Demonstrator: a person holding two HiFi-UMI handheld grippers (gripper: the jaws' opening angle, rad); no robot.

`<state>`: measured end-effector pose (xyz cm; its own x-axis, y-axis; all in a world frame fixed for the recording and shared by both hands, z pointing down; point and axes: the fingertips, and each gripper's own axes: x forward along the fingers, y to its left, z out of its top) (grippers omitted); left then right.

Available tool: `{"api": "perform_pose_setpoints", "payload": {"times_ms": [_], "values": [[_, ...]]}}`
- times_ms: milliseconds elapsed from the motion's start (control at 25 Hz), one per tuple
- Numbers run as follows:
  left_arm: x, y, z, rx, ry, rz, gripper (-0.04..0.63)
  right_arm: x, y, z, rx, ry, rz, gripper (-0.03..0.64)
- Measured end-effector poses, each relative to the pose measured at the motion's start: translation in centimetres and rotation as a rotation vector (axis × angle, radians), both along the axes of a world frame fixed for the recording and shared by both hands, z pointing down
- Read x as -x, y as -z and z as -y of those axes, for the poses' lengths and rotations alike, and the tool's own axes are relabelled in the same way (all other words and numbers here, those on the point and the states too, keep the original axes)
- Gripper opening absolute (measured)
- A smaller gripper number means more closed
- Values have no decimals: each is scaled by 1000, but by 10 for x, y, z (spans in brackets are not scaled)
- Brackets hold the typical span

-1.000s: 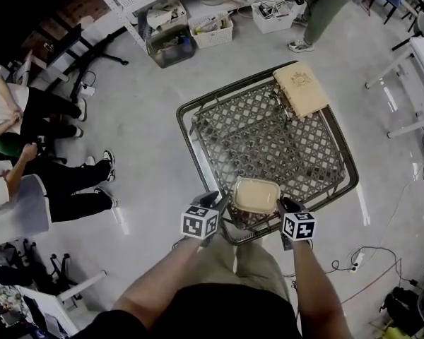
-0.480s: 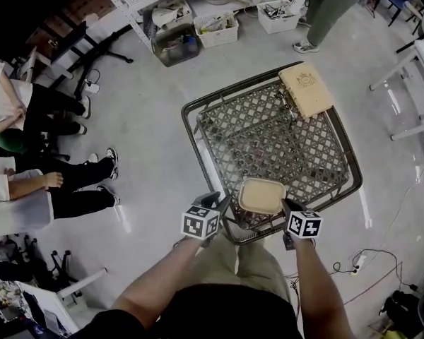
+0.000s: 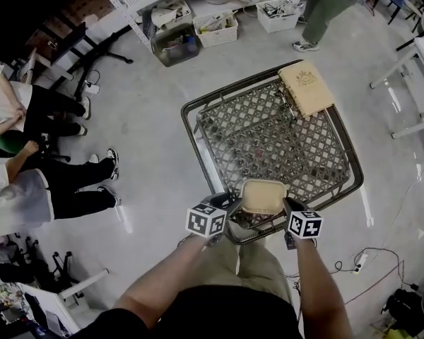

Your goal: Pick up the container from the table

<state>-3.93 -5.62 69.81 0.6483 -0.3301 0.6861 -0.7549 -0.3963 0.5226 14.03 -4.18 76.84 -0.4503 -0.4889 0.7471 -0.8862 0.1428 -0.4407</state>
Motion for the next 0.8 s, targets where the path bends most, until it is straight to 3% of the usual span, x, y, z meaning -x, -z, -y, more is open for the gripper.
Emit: {"api": "perform_pose_setpoints", "payload": {"times_ms": [440, 680, 800], "values": [[-27, -19, 2, 59, -30, -21, 169, -2, -1, 0, -14, -1, -18, 40], [-28, -27, 8, 98, 23, -53, 169, -1, -2, 1, -18, 13, -23, 40], [-27, -29, 7, 97, 20, -23, 106, -2, -1, 0, -19, 11, -25, 40]]}}
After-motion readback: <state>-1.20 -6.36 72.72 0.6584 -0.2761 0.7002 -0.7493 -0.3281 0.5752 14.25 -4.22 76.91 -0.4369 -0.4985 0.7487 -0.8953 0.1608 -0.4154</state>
